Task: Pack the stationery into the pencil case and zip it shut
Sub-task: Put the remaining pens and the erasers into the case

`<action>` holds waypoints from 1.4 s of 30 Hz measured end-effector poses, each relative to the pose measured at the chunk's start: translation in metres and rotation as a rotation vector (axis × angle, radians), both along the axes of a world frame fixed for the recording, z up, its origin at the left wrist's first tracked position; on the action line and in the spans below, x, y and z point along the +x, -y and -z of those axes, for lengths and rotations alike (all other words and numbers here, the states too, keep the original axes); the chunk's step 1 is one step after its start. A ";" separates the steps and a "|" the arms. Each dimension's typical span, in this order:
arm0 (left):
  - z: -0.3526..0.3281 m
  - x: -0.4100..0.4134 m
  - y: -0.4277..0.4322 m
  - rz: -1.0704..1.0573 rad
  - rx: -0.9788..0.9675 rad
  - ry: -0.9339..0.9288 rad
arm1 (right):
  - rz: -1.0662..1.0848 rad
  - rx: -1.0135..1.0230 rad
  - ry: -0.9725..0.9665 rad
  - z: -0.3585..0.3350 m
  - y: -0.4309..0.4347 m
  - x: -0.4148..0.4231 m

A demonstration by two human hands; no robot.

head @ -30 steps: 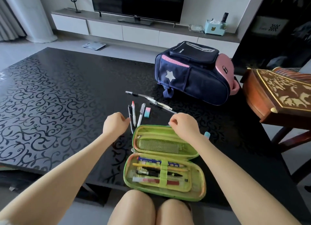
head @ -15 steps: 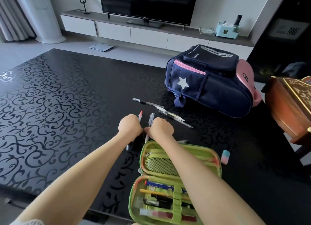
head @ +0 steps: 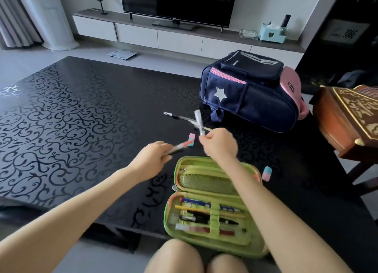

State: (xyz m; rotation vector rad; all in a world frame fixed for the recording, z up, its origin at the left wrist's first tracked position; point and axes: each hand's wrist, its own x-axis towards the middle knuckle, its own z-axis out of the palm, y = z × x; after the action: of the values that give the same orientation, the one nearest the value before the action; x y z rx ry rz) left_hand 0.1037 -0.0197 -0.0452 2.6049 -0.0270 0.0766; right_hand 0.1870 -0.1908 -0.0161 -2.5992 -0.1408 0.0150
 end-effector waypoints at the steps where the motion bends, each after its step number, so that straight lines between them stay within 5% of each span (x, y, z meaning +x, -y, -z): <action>1: -0.002 -0.012 0.013 0.095 -0.009 0.011 | -0.010 -0.004 0.013 -0.004 0.019 -0.006; 10: 0.037 -0.081 0.117 0.504 0.259 0.058 | -0.117 -0.081 -0.073 -0.002 0.135 -0.089; 23: 0.022 -0.097 0.119 0.403 0.202 0.012 | -0.277 -0.074 -0.060 0.009 0.140 -0.128; 29: 0.023 -0.101 0.087 0.326 0.151 0.083 | -0.426 -0.270 0.107 0.018 0.140 -0.128; 34: 0.029 -0.105 0.078 0.374 0.075 0.138 | -0.543 -0.280 0.051 0.032 0.131 -0.131; 42: 0.033 -0.095 0.093 0.209 -0.023 0.090 | -0.503 -0.280 0.087 0.040 0.139 -0.129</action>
State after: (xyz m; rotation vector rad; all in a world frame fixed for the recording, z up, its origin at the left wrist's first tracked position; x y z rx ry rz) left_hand 0.0082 -0.1123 -0.0778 2.5583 -0.3279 0.1174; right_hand 0.0579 -0.3295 -0.0565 -2.7674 -0.8757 0.1082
